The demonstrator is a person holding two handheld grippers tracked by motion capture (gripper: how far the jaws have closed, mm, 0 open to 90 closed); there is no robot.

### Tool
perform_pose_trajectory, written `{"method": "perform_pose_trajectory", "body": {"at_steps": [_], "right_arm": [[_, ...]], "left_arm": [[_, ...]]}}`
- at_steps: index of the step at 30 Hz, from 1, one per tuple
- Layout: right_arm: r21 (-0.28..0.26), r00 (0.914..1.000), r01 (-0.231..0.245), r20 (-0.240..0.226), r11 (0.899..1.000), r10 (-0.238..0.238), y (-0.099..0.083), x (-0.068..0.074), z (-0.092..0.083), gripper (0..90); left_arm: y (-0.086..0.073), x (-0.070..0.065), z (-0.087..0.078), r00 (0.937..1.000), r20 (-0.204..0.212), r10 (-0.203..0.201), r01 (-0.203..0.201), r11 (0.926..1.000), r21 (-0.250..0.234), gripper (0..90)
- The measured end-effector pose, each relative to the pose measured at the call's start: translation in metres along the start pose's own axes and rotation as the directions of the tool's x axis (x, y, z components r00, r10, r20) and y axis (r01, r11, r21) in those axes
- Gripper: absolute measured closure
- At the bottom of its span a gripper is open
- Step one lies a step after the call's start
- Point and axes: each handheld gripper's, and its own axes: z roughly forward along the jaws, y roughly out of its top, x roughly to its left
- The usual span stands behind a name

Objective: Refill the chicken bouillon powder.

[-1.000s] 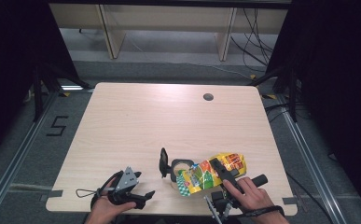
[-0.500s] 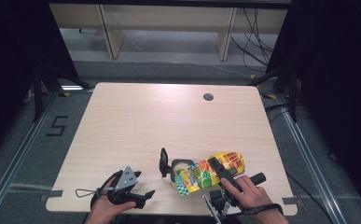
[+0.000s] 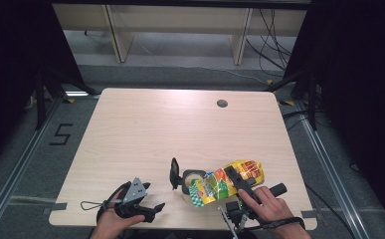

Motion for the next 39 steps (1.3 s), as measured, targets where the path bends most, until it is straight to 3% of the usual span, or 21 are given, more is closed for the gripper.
{"method": "perform_pose_trajectory", "body": {"at_steps": [3,4,5,8,10,11,13,14,17,18,20,22,23,28,31,32,33,34,36,37,39], "right_arm": [[-0.002,0.9999,0.017,-0.002,1.000,-0.017,-0.0009,-0.0007,-0.0014,42.5],[0.020,0.9990,-0.044,-0.008,0.999,0.045,-0.0009,0.0030,-0.0033,42.5],[0.028,0.9985,-0.054,-0.006,0.998,0.054,-0.0012,0.0036,-0.0038,42.5],[-0.002,0.9999,0.011,0.010,1.000,-0.011,-0.0030,-0.0010,-0.0026,42.5],[0.032,0.9976,-0.068,-0.008,0.997,0.068,-0.0037,0.0036,-0.0055,42.5],[0.009,0.9999,-0.012,-0.001,1.000,0.012,-0.0051,-0.0002,-0.0036,42.5],[0.011,1.0000,-0.004,0.008,1.000,0.003,-0.0057,0.0005,-0.0031,42.5],[0.024,0.9994,-0.035,0.000,0.999,0.035,-0.0061,0.0034,-0.0039,42.5],[0.026,0.9995,-0.032,-0.008,0.999,0.032,-0.0056,0.0038,-0.0039,42.5],[0.005,0.9998,0.019,0.001,1.000,-0.019,-0.0051,0.0010,-0.0023,42.5],[0.023,0.9997,0.020,-0.013,1.000,-0.019,-0.0036,0.0022,-0.0034,42.5],[0.035,0.9992,-0.028,-0.029,0.999,0.029,-0.0031,0.0055,-0.0046,42.5],[0.028,0.9997,-0.018,-0.017,0.999,0.018,-0.0032,0.0048,-0.0041,42.5],[0.031,0.9998,-0.011,-0.013,0.999,0.012,-0.0033,0.0048,-0.0045,42.5],[0.014,0.9992,0.039,-0.003,0.999,-0.039,-0.0038,0.0004,-0.0034,42.5],[0.035,0.9999,0.006,-0.012,0.999,-0.006,-0.0036,0.0034,-0.0045,42.5],[0.039,0.9999,0.004,-0.015,0.999,-0.003,-0.0035,0.0042,-0.0049,42.5],[0.026,1.0000,-0.001,-0.005,1.000,0.001,-0.0037,0.0056,-0.0044,42.5],[0.021,0.9998,0.017,-0.012,1.000,-0.017,-0.0035,0.0026,-0.0042,42.5],[0.033,0.9996,-0.028,-0.004,0.999,0.028,-0.0038,0.0062,-0.0046,42.5],[0.030,1.0000,0.005,-0.007,1.000,-0.005,-0.0031,0.0041,-0.0047,42.5]], "left_arm": [[0.0005,0.0002,0.0011,1.0000,-0.009,-0.001,0.001,1.0000,-0.004,16.8],[0.0003,0.0000,0.0006,1.0000,-0.008,-0.004,0.004,1.0000,0.008,16.8],[-0.0001,0.0001,0.0003,1.0000,-0.008,0.003,-0.003,0.9999,0.012,16.8],[0.0009,-0.0017,0.0011,0.9997,-0.001,-0.024,0.024,0.9997,-0.011,16.8],[0.0006,0.0001,0.0018,1.0000,-0.002,-0.002,0.002,1.0000,-0.006,16.8],[0.0007,0.0008,0.0010,0.9999,-0.003,0.012,-0.012,0.9999,0.005,16.8],[0.0007,-0.0007,0.0008,0.9999,-0.003,-0.011,0.011,0.9999,-0.007,16.8],[0.0011,0.0002,0.0004,1.0000,0.001,-0.005,0.005,1.0000,-0.006,16.8],[0.0007,0.0020,0.0005,0.9998,-0.003,0.020,-0.020,0.9998,0.004,16.8],[0.0002,0.0013,0.0006,0.9999,-0.005,0.010,-0.010,0.9999,0.000,16.8],[0.0011,0.0021,-0.0001,0.9999,-0.009,0.015,-0.015,0.9999,0.003,16.8],[0.0010,0.0020,-0.0007,0.9999,-0.011,0.008,-0.007,0.9998,0.019,16.8],[0.0000,0.0000,0.0012,0.9998,-0.007,-0.016,0.016,0.9998,-0.009,16.8],[0.0013,0.0022,-0.0006,0.9999,-0.009,0.011,-0.011,0.9998,0.018,16.8],[0.0004,-0.0001,0.0010,1.0000,-0.005,-0.005,0.005,0.9999,-0.010,16.8],[0.0010,-0.0005,0.0008,0.9999,0.001,-0.013,0.013,0.9998,-0.012,16.8],[0.0018,0.0019,0.0005,0.9998,0.000,0.022,-0.022,0.9997,-0.011,16.8],[0.0012,0.0008,0.0005,1.0000,-0.001,-0.006,0.006,1.0000,-0.003,16.8],[0.0009,0.0024,0.0008,0.9997,-0.006,0.024,-0.024,0.9997,-0.001,16.8],[0.0004,0.0018,0.0002,0.9999,-0.011,0.009,-0.009,0.9999,0.010,16.7],[0.0018,0.0020,0.0007,0.9998,-0.003,0.021,-0.021,0.9997,-0.012,16.8]]}}
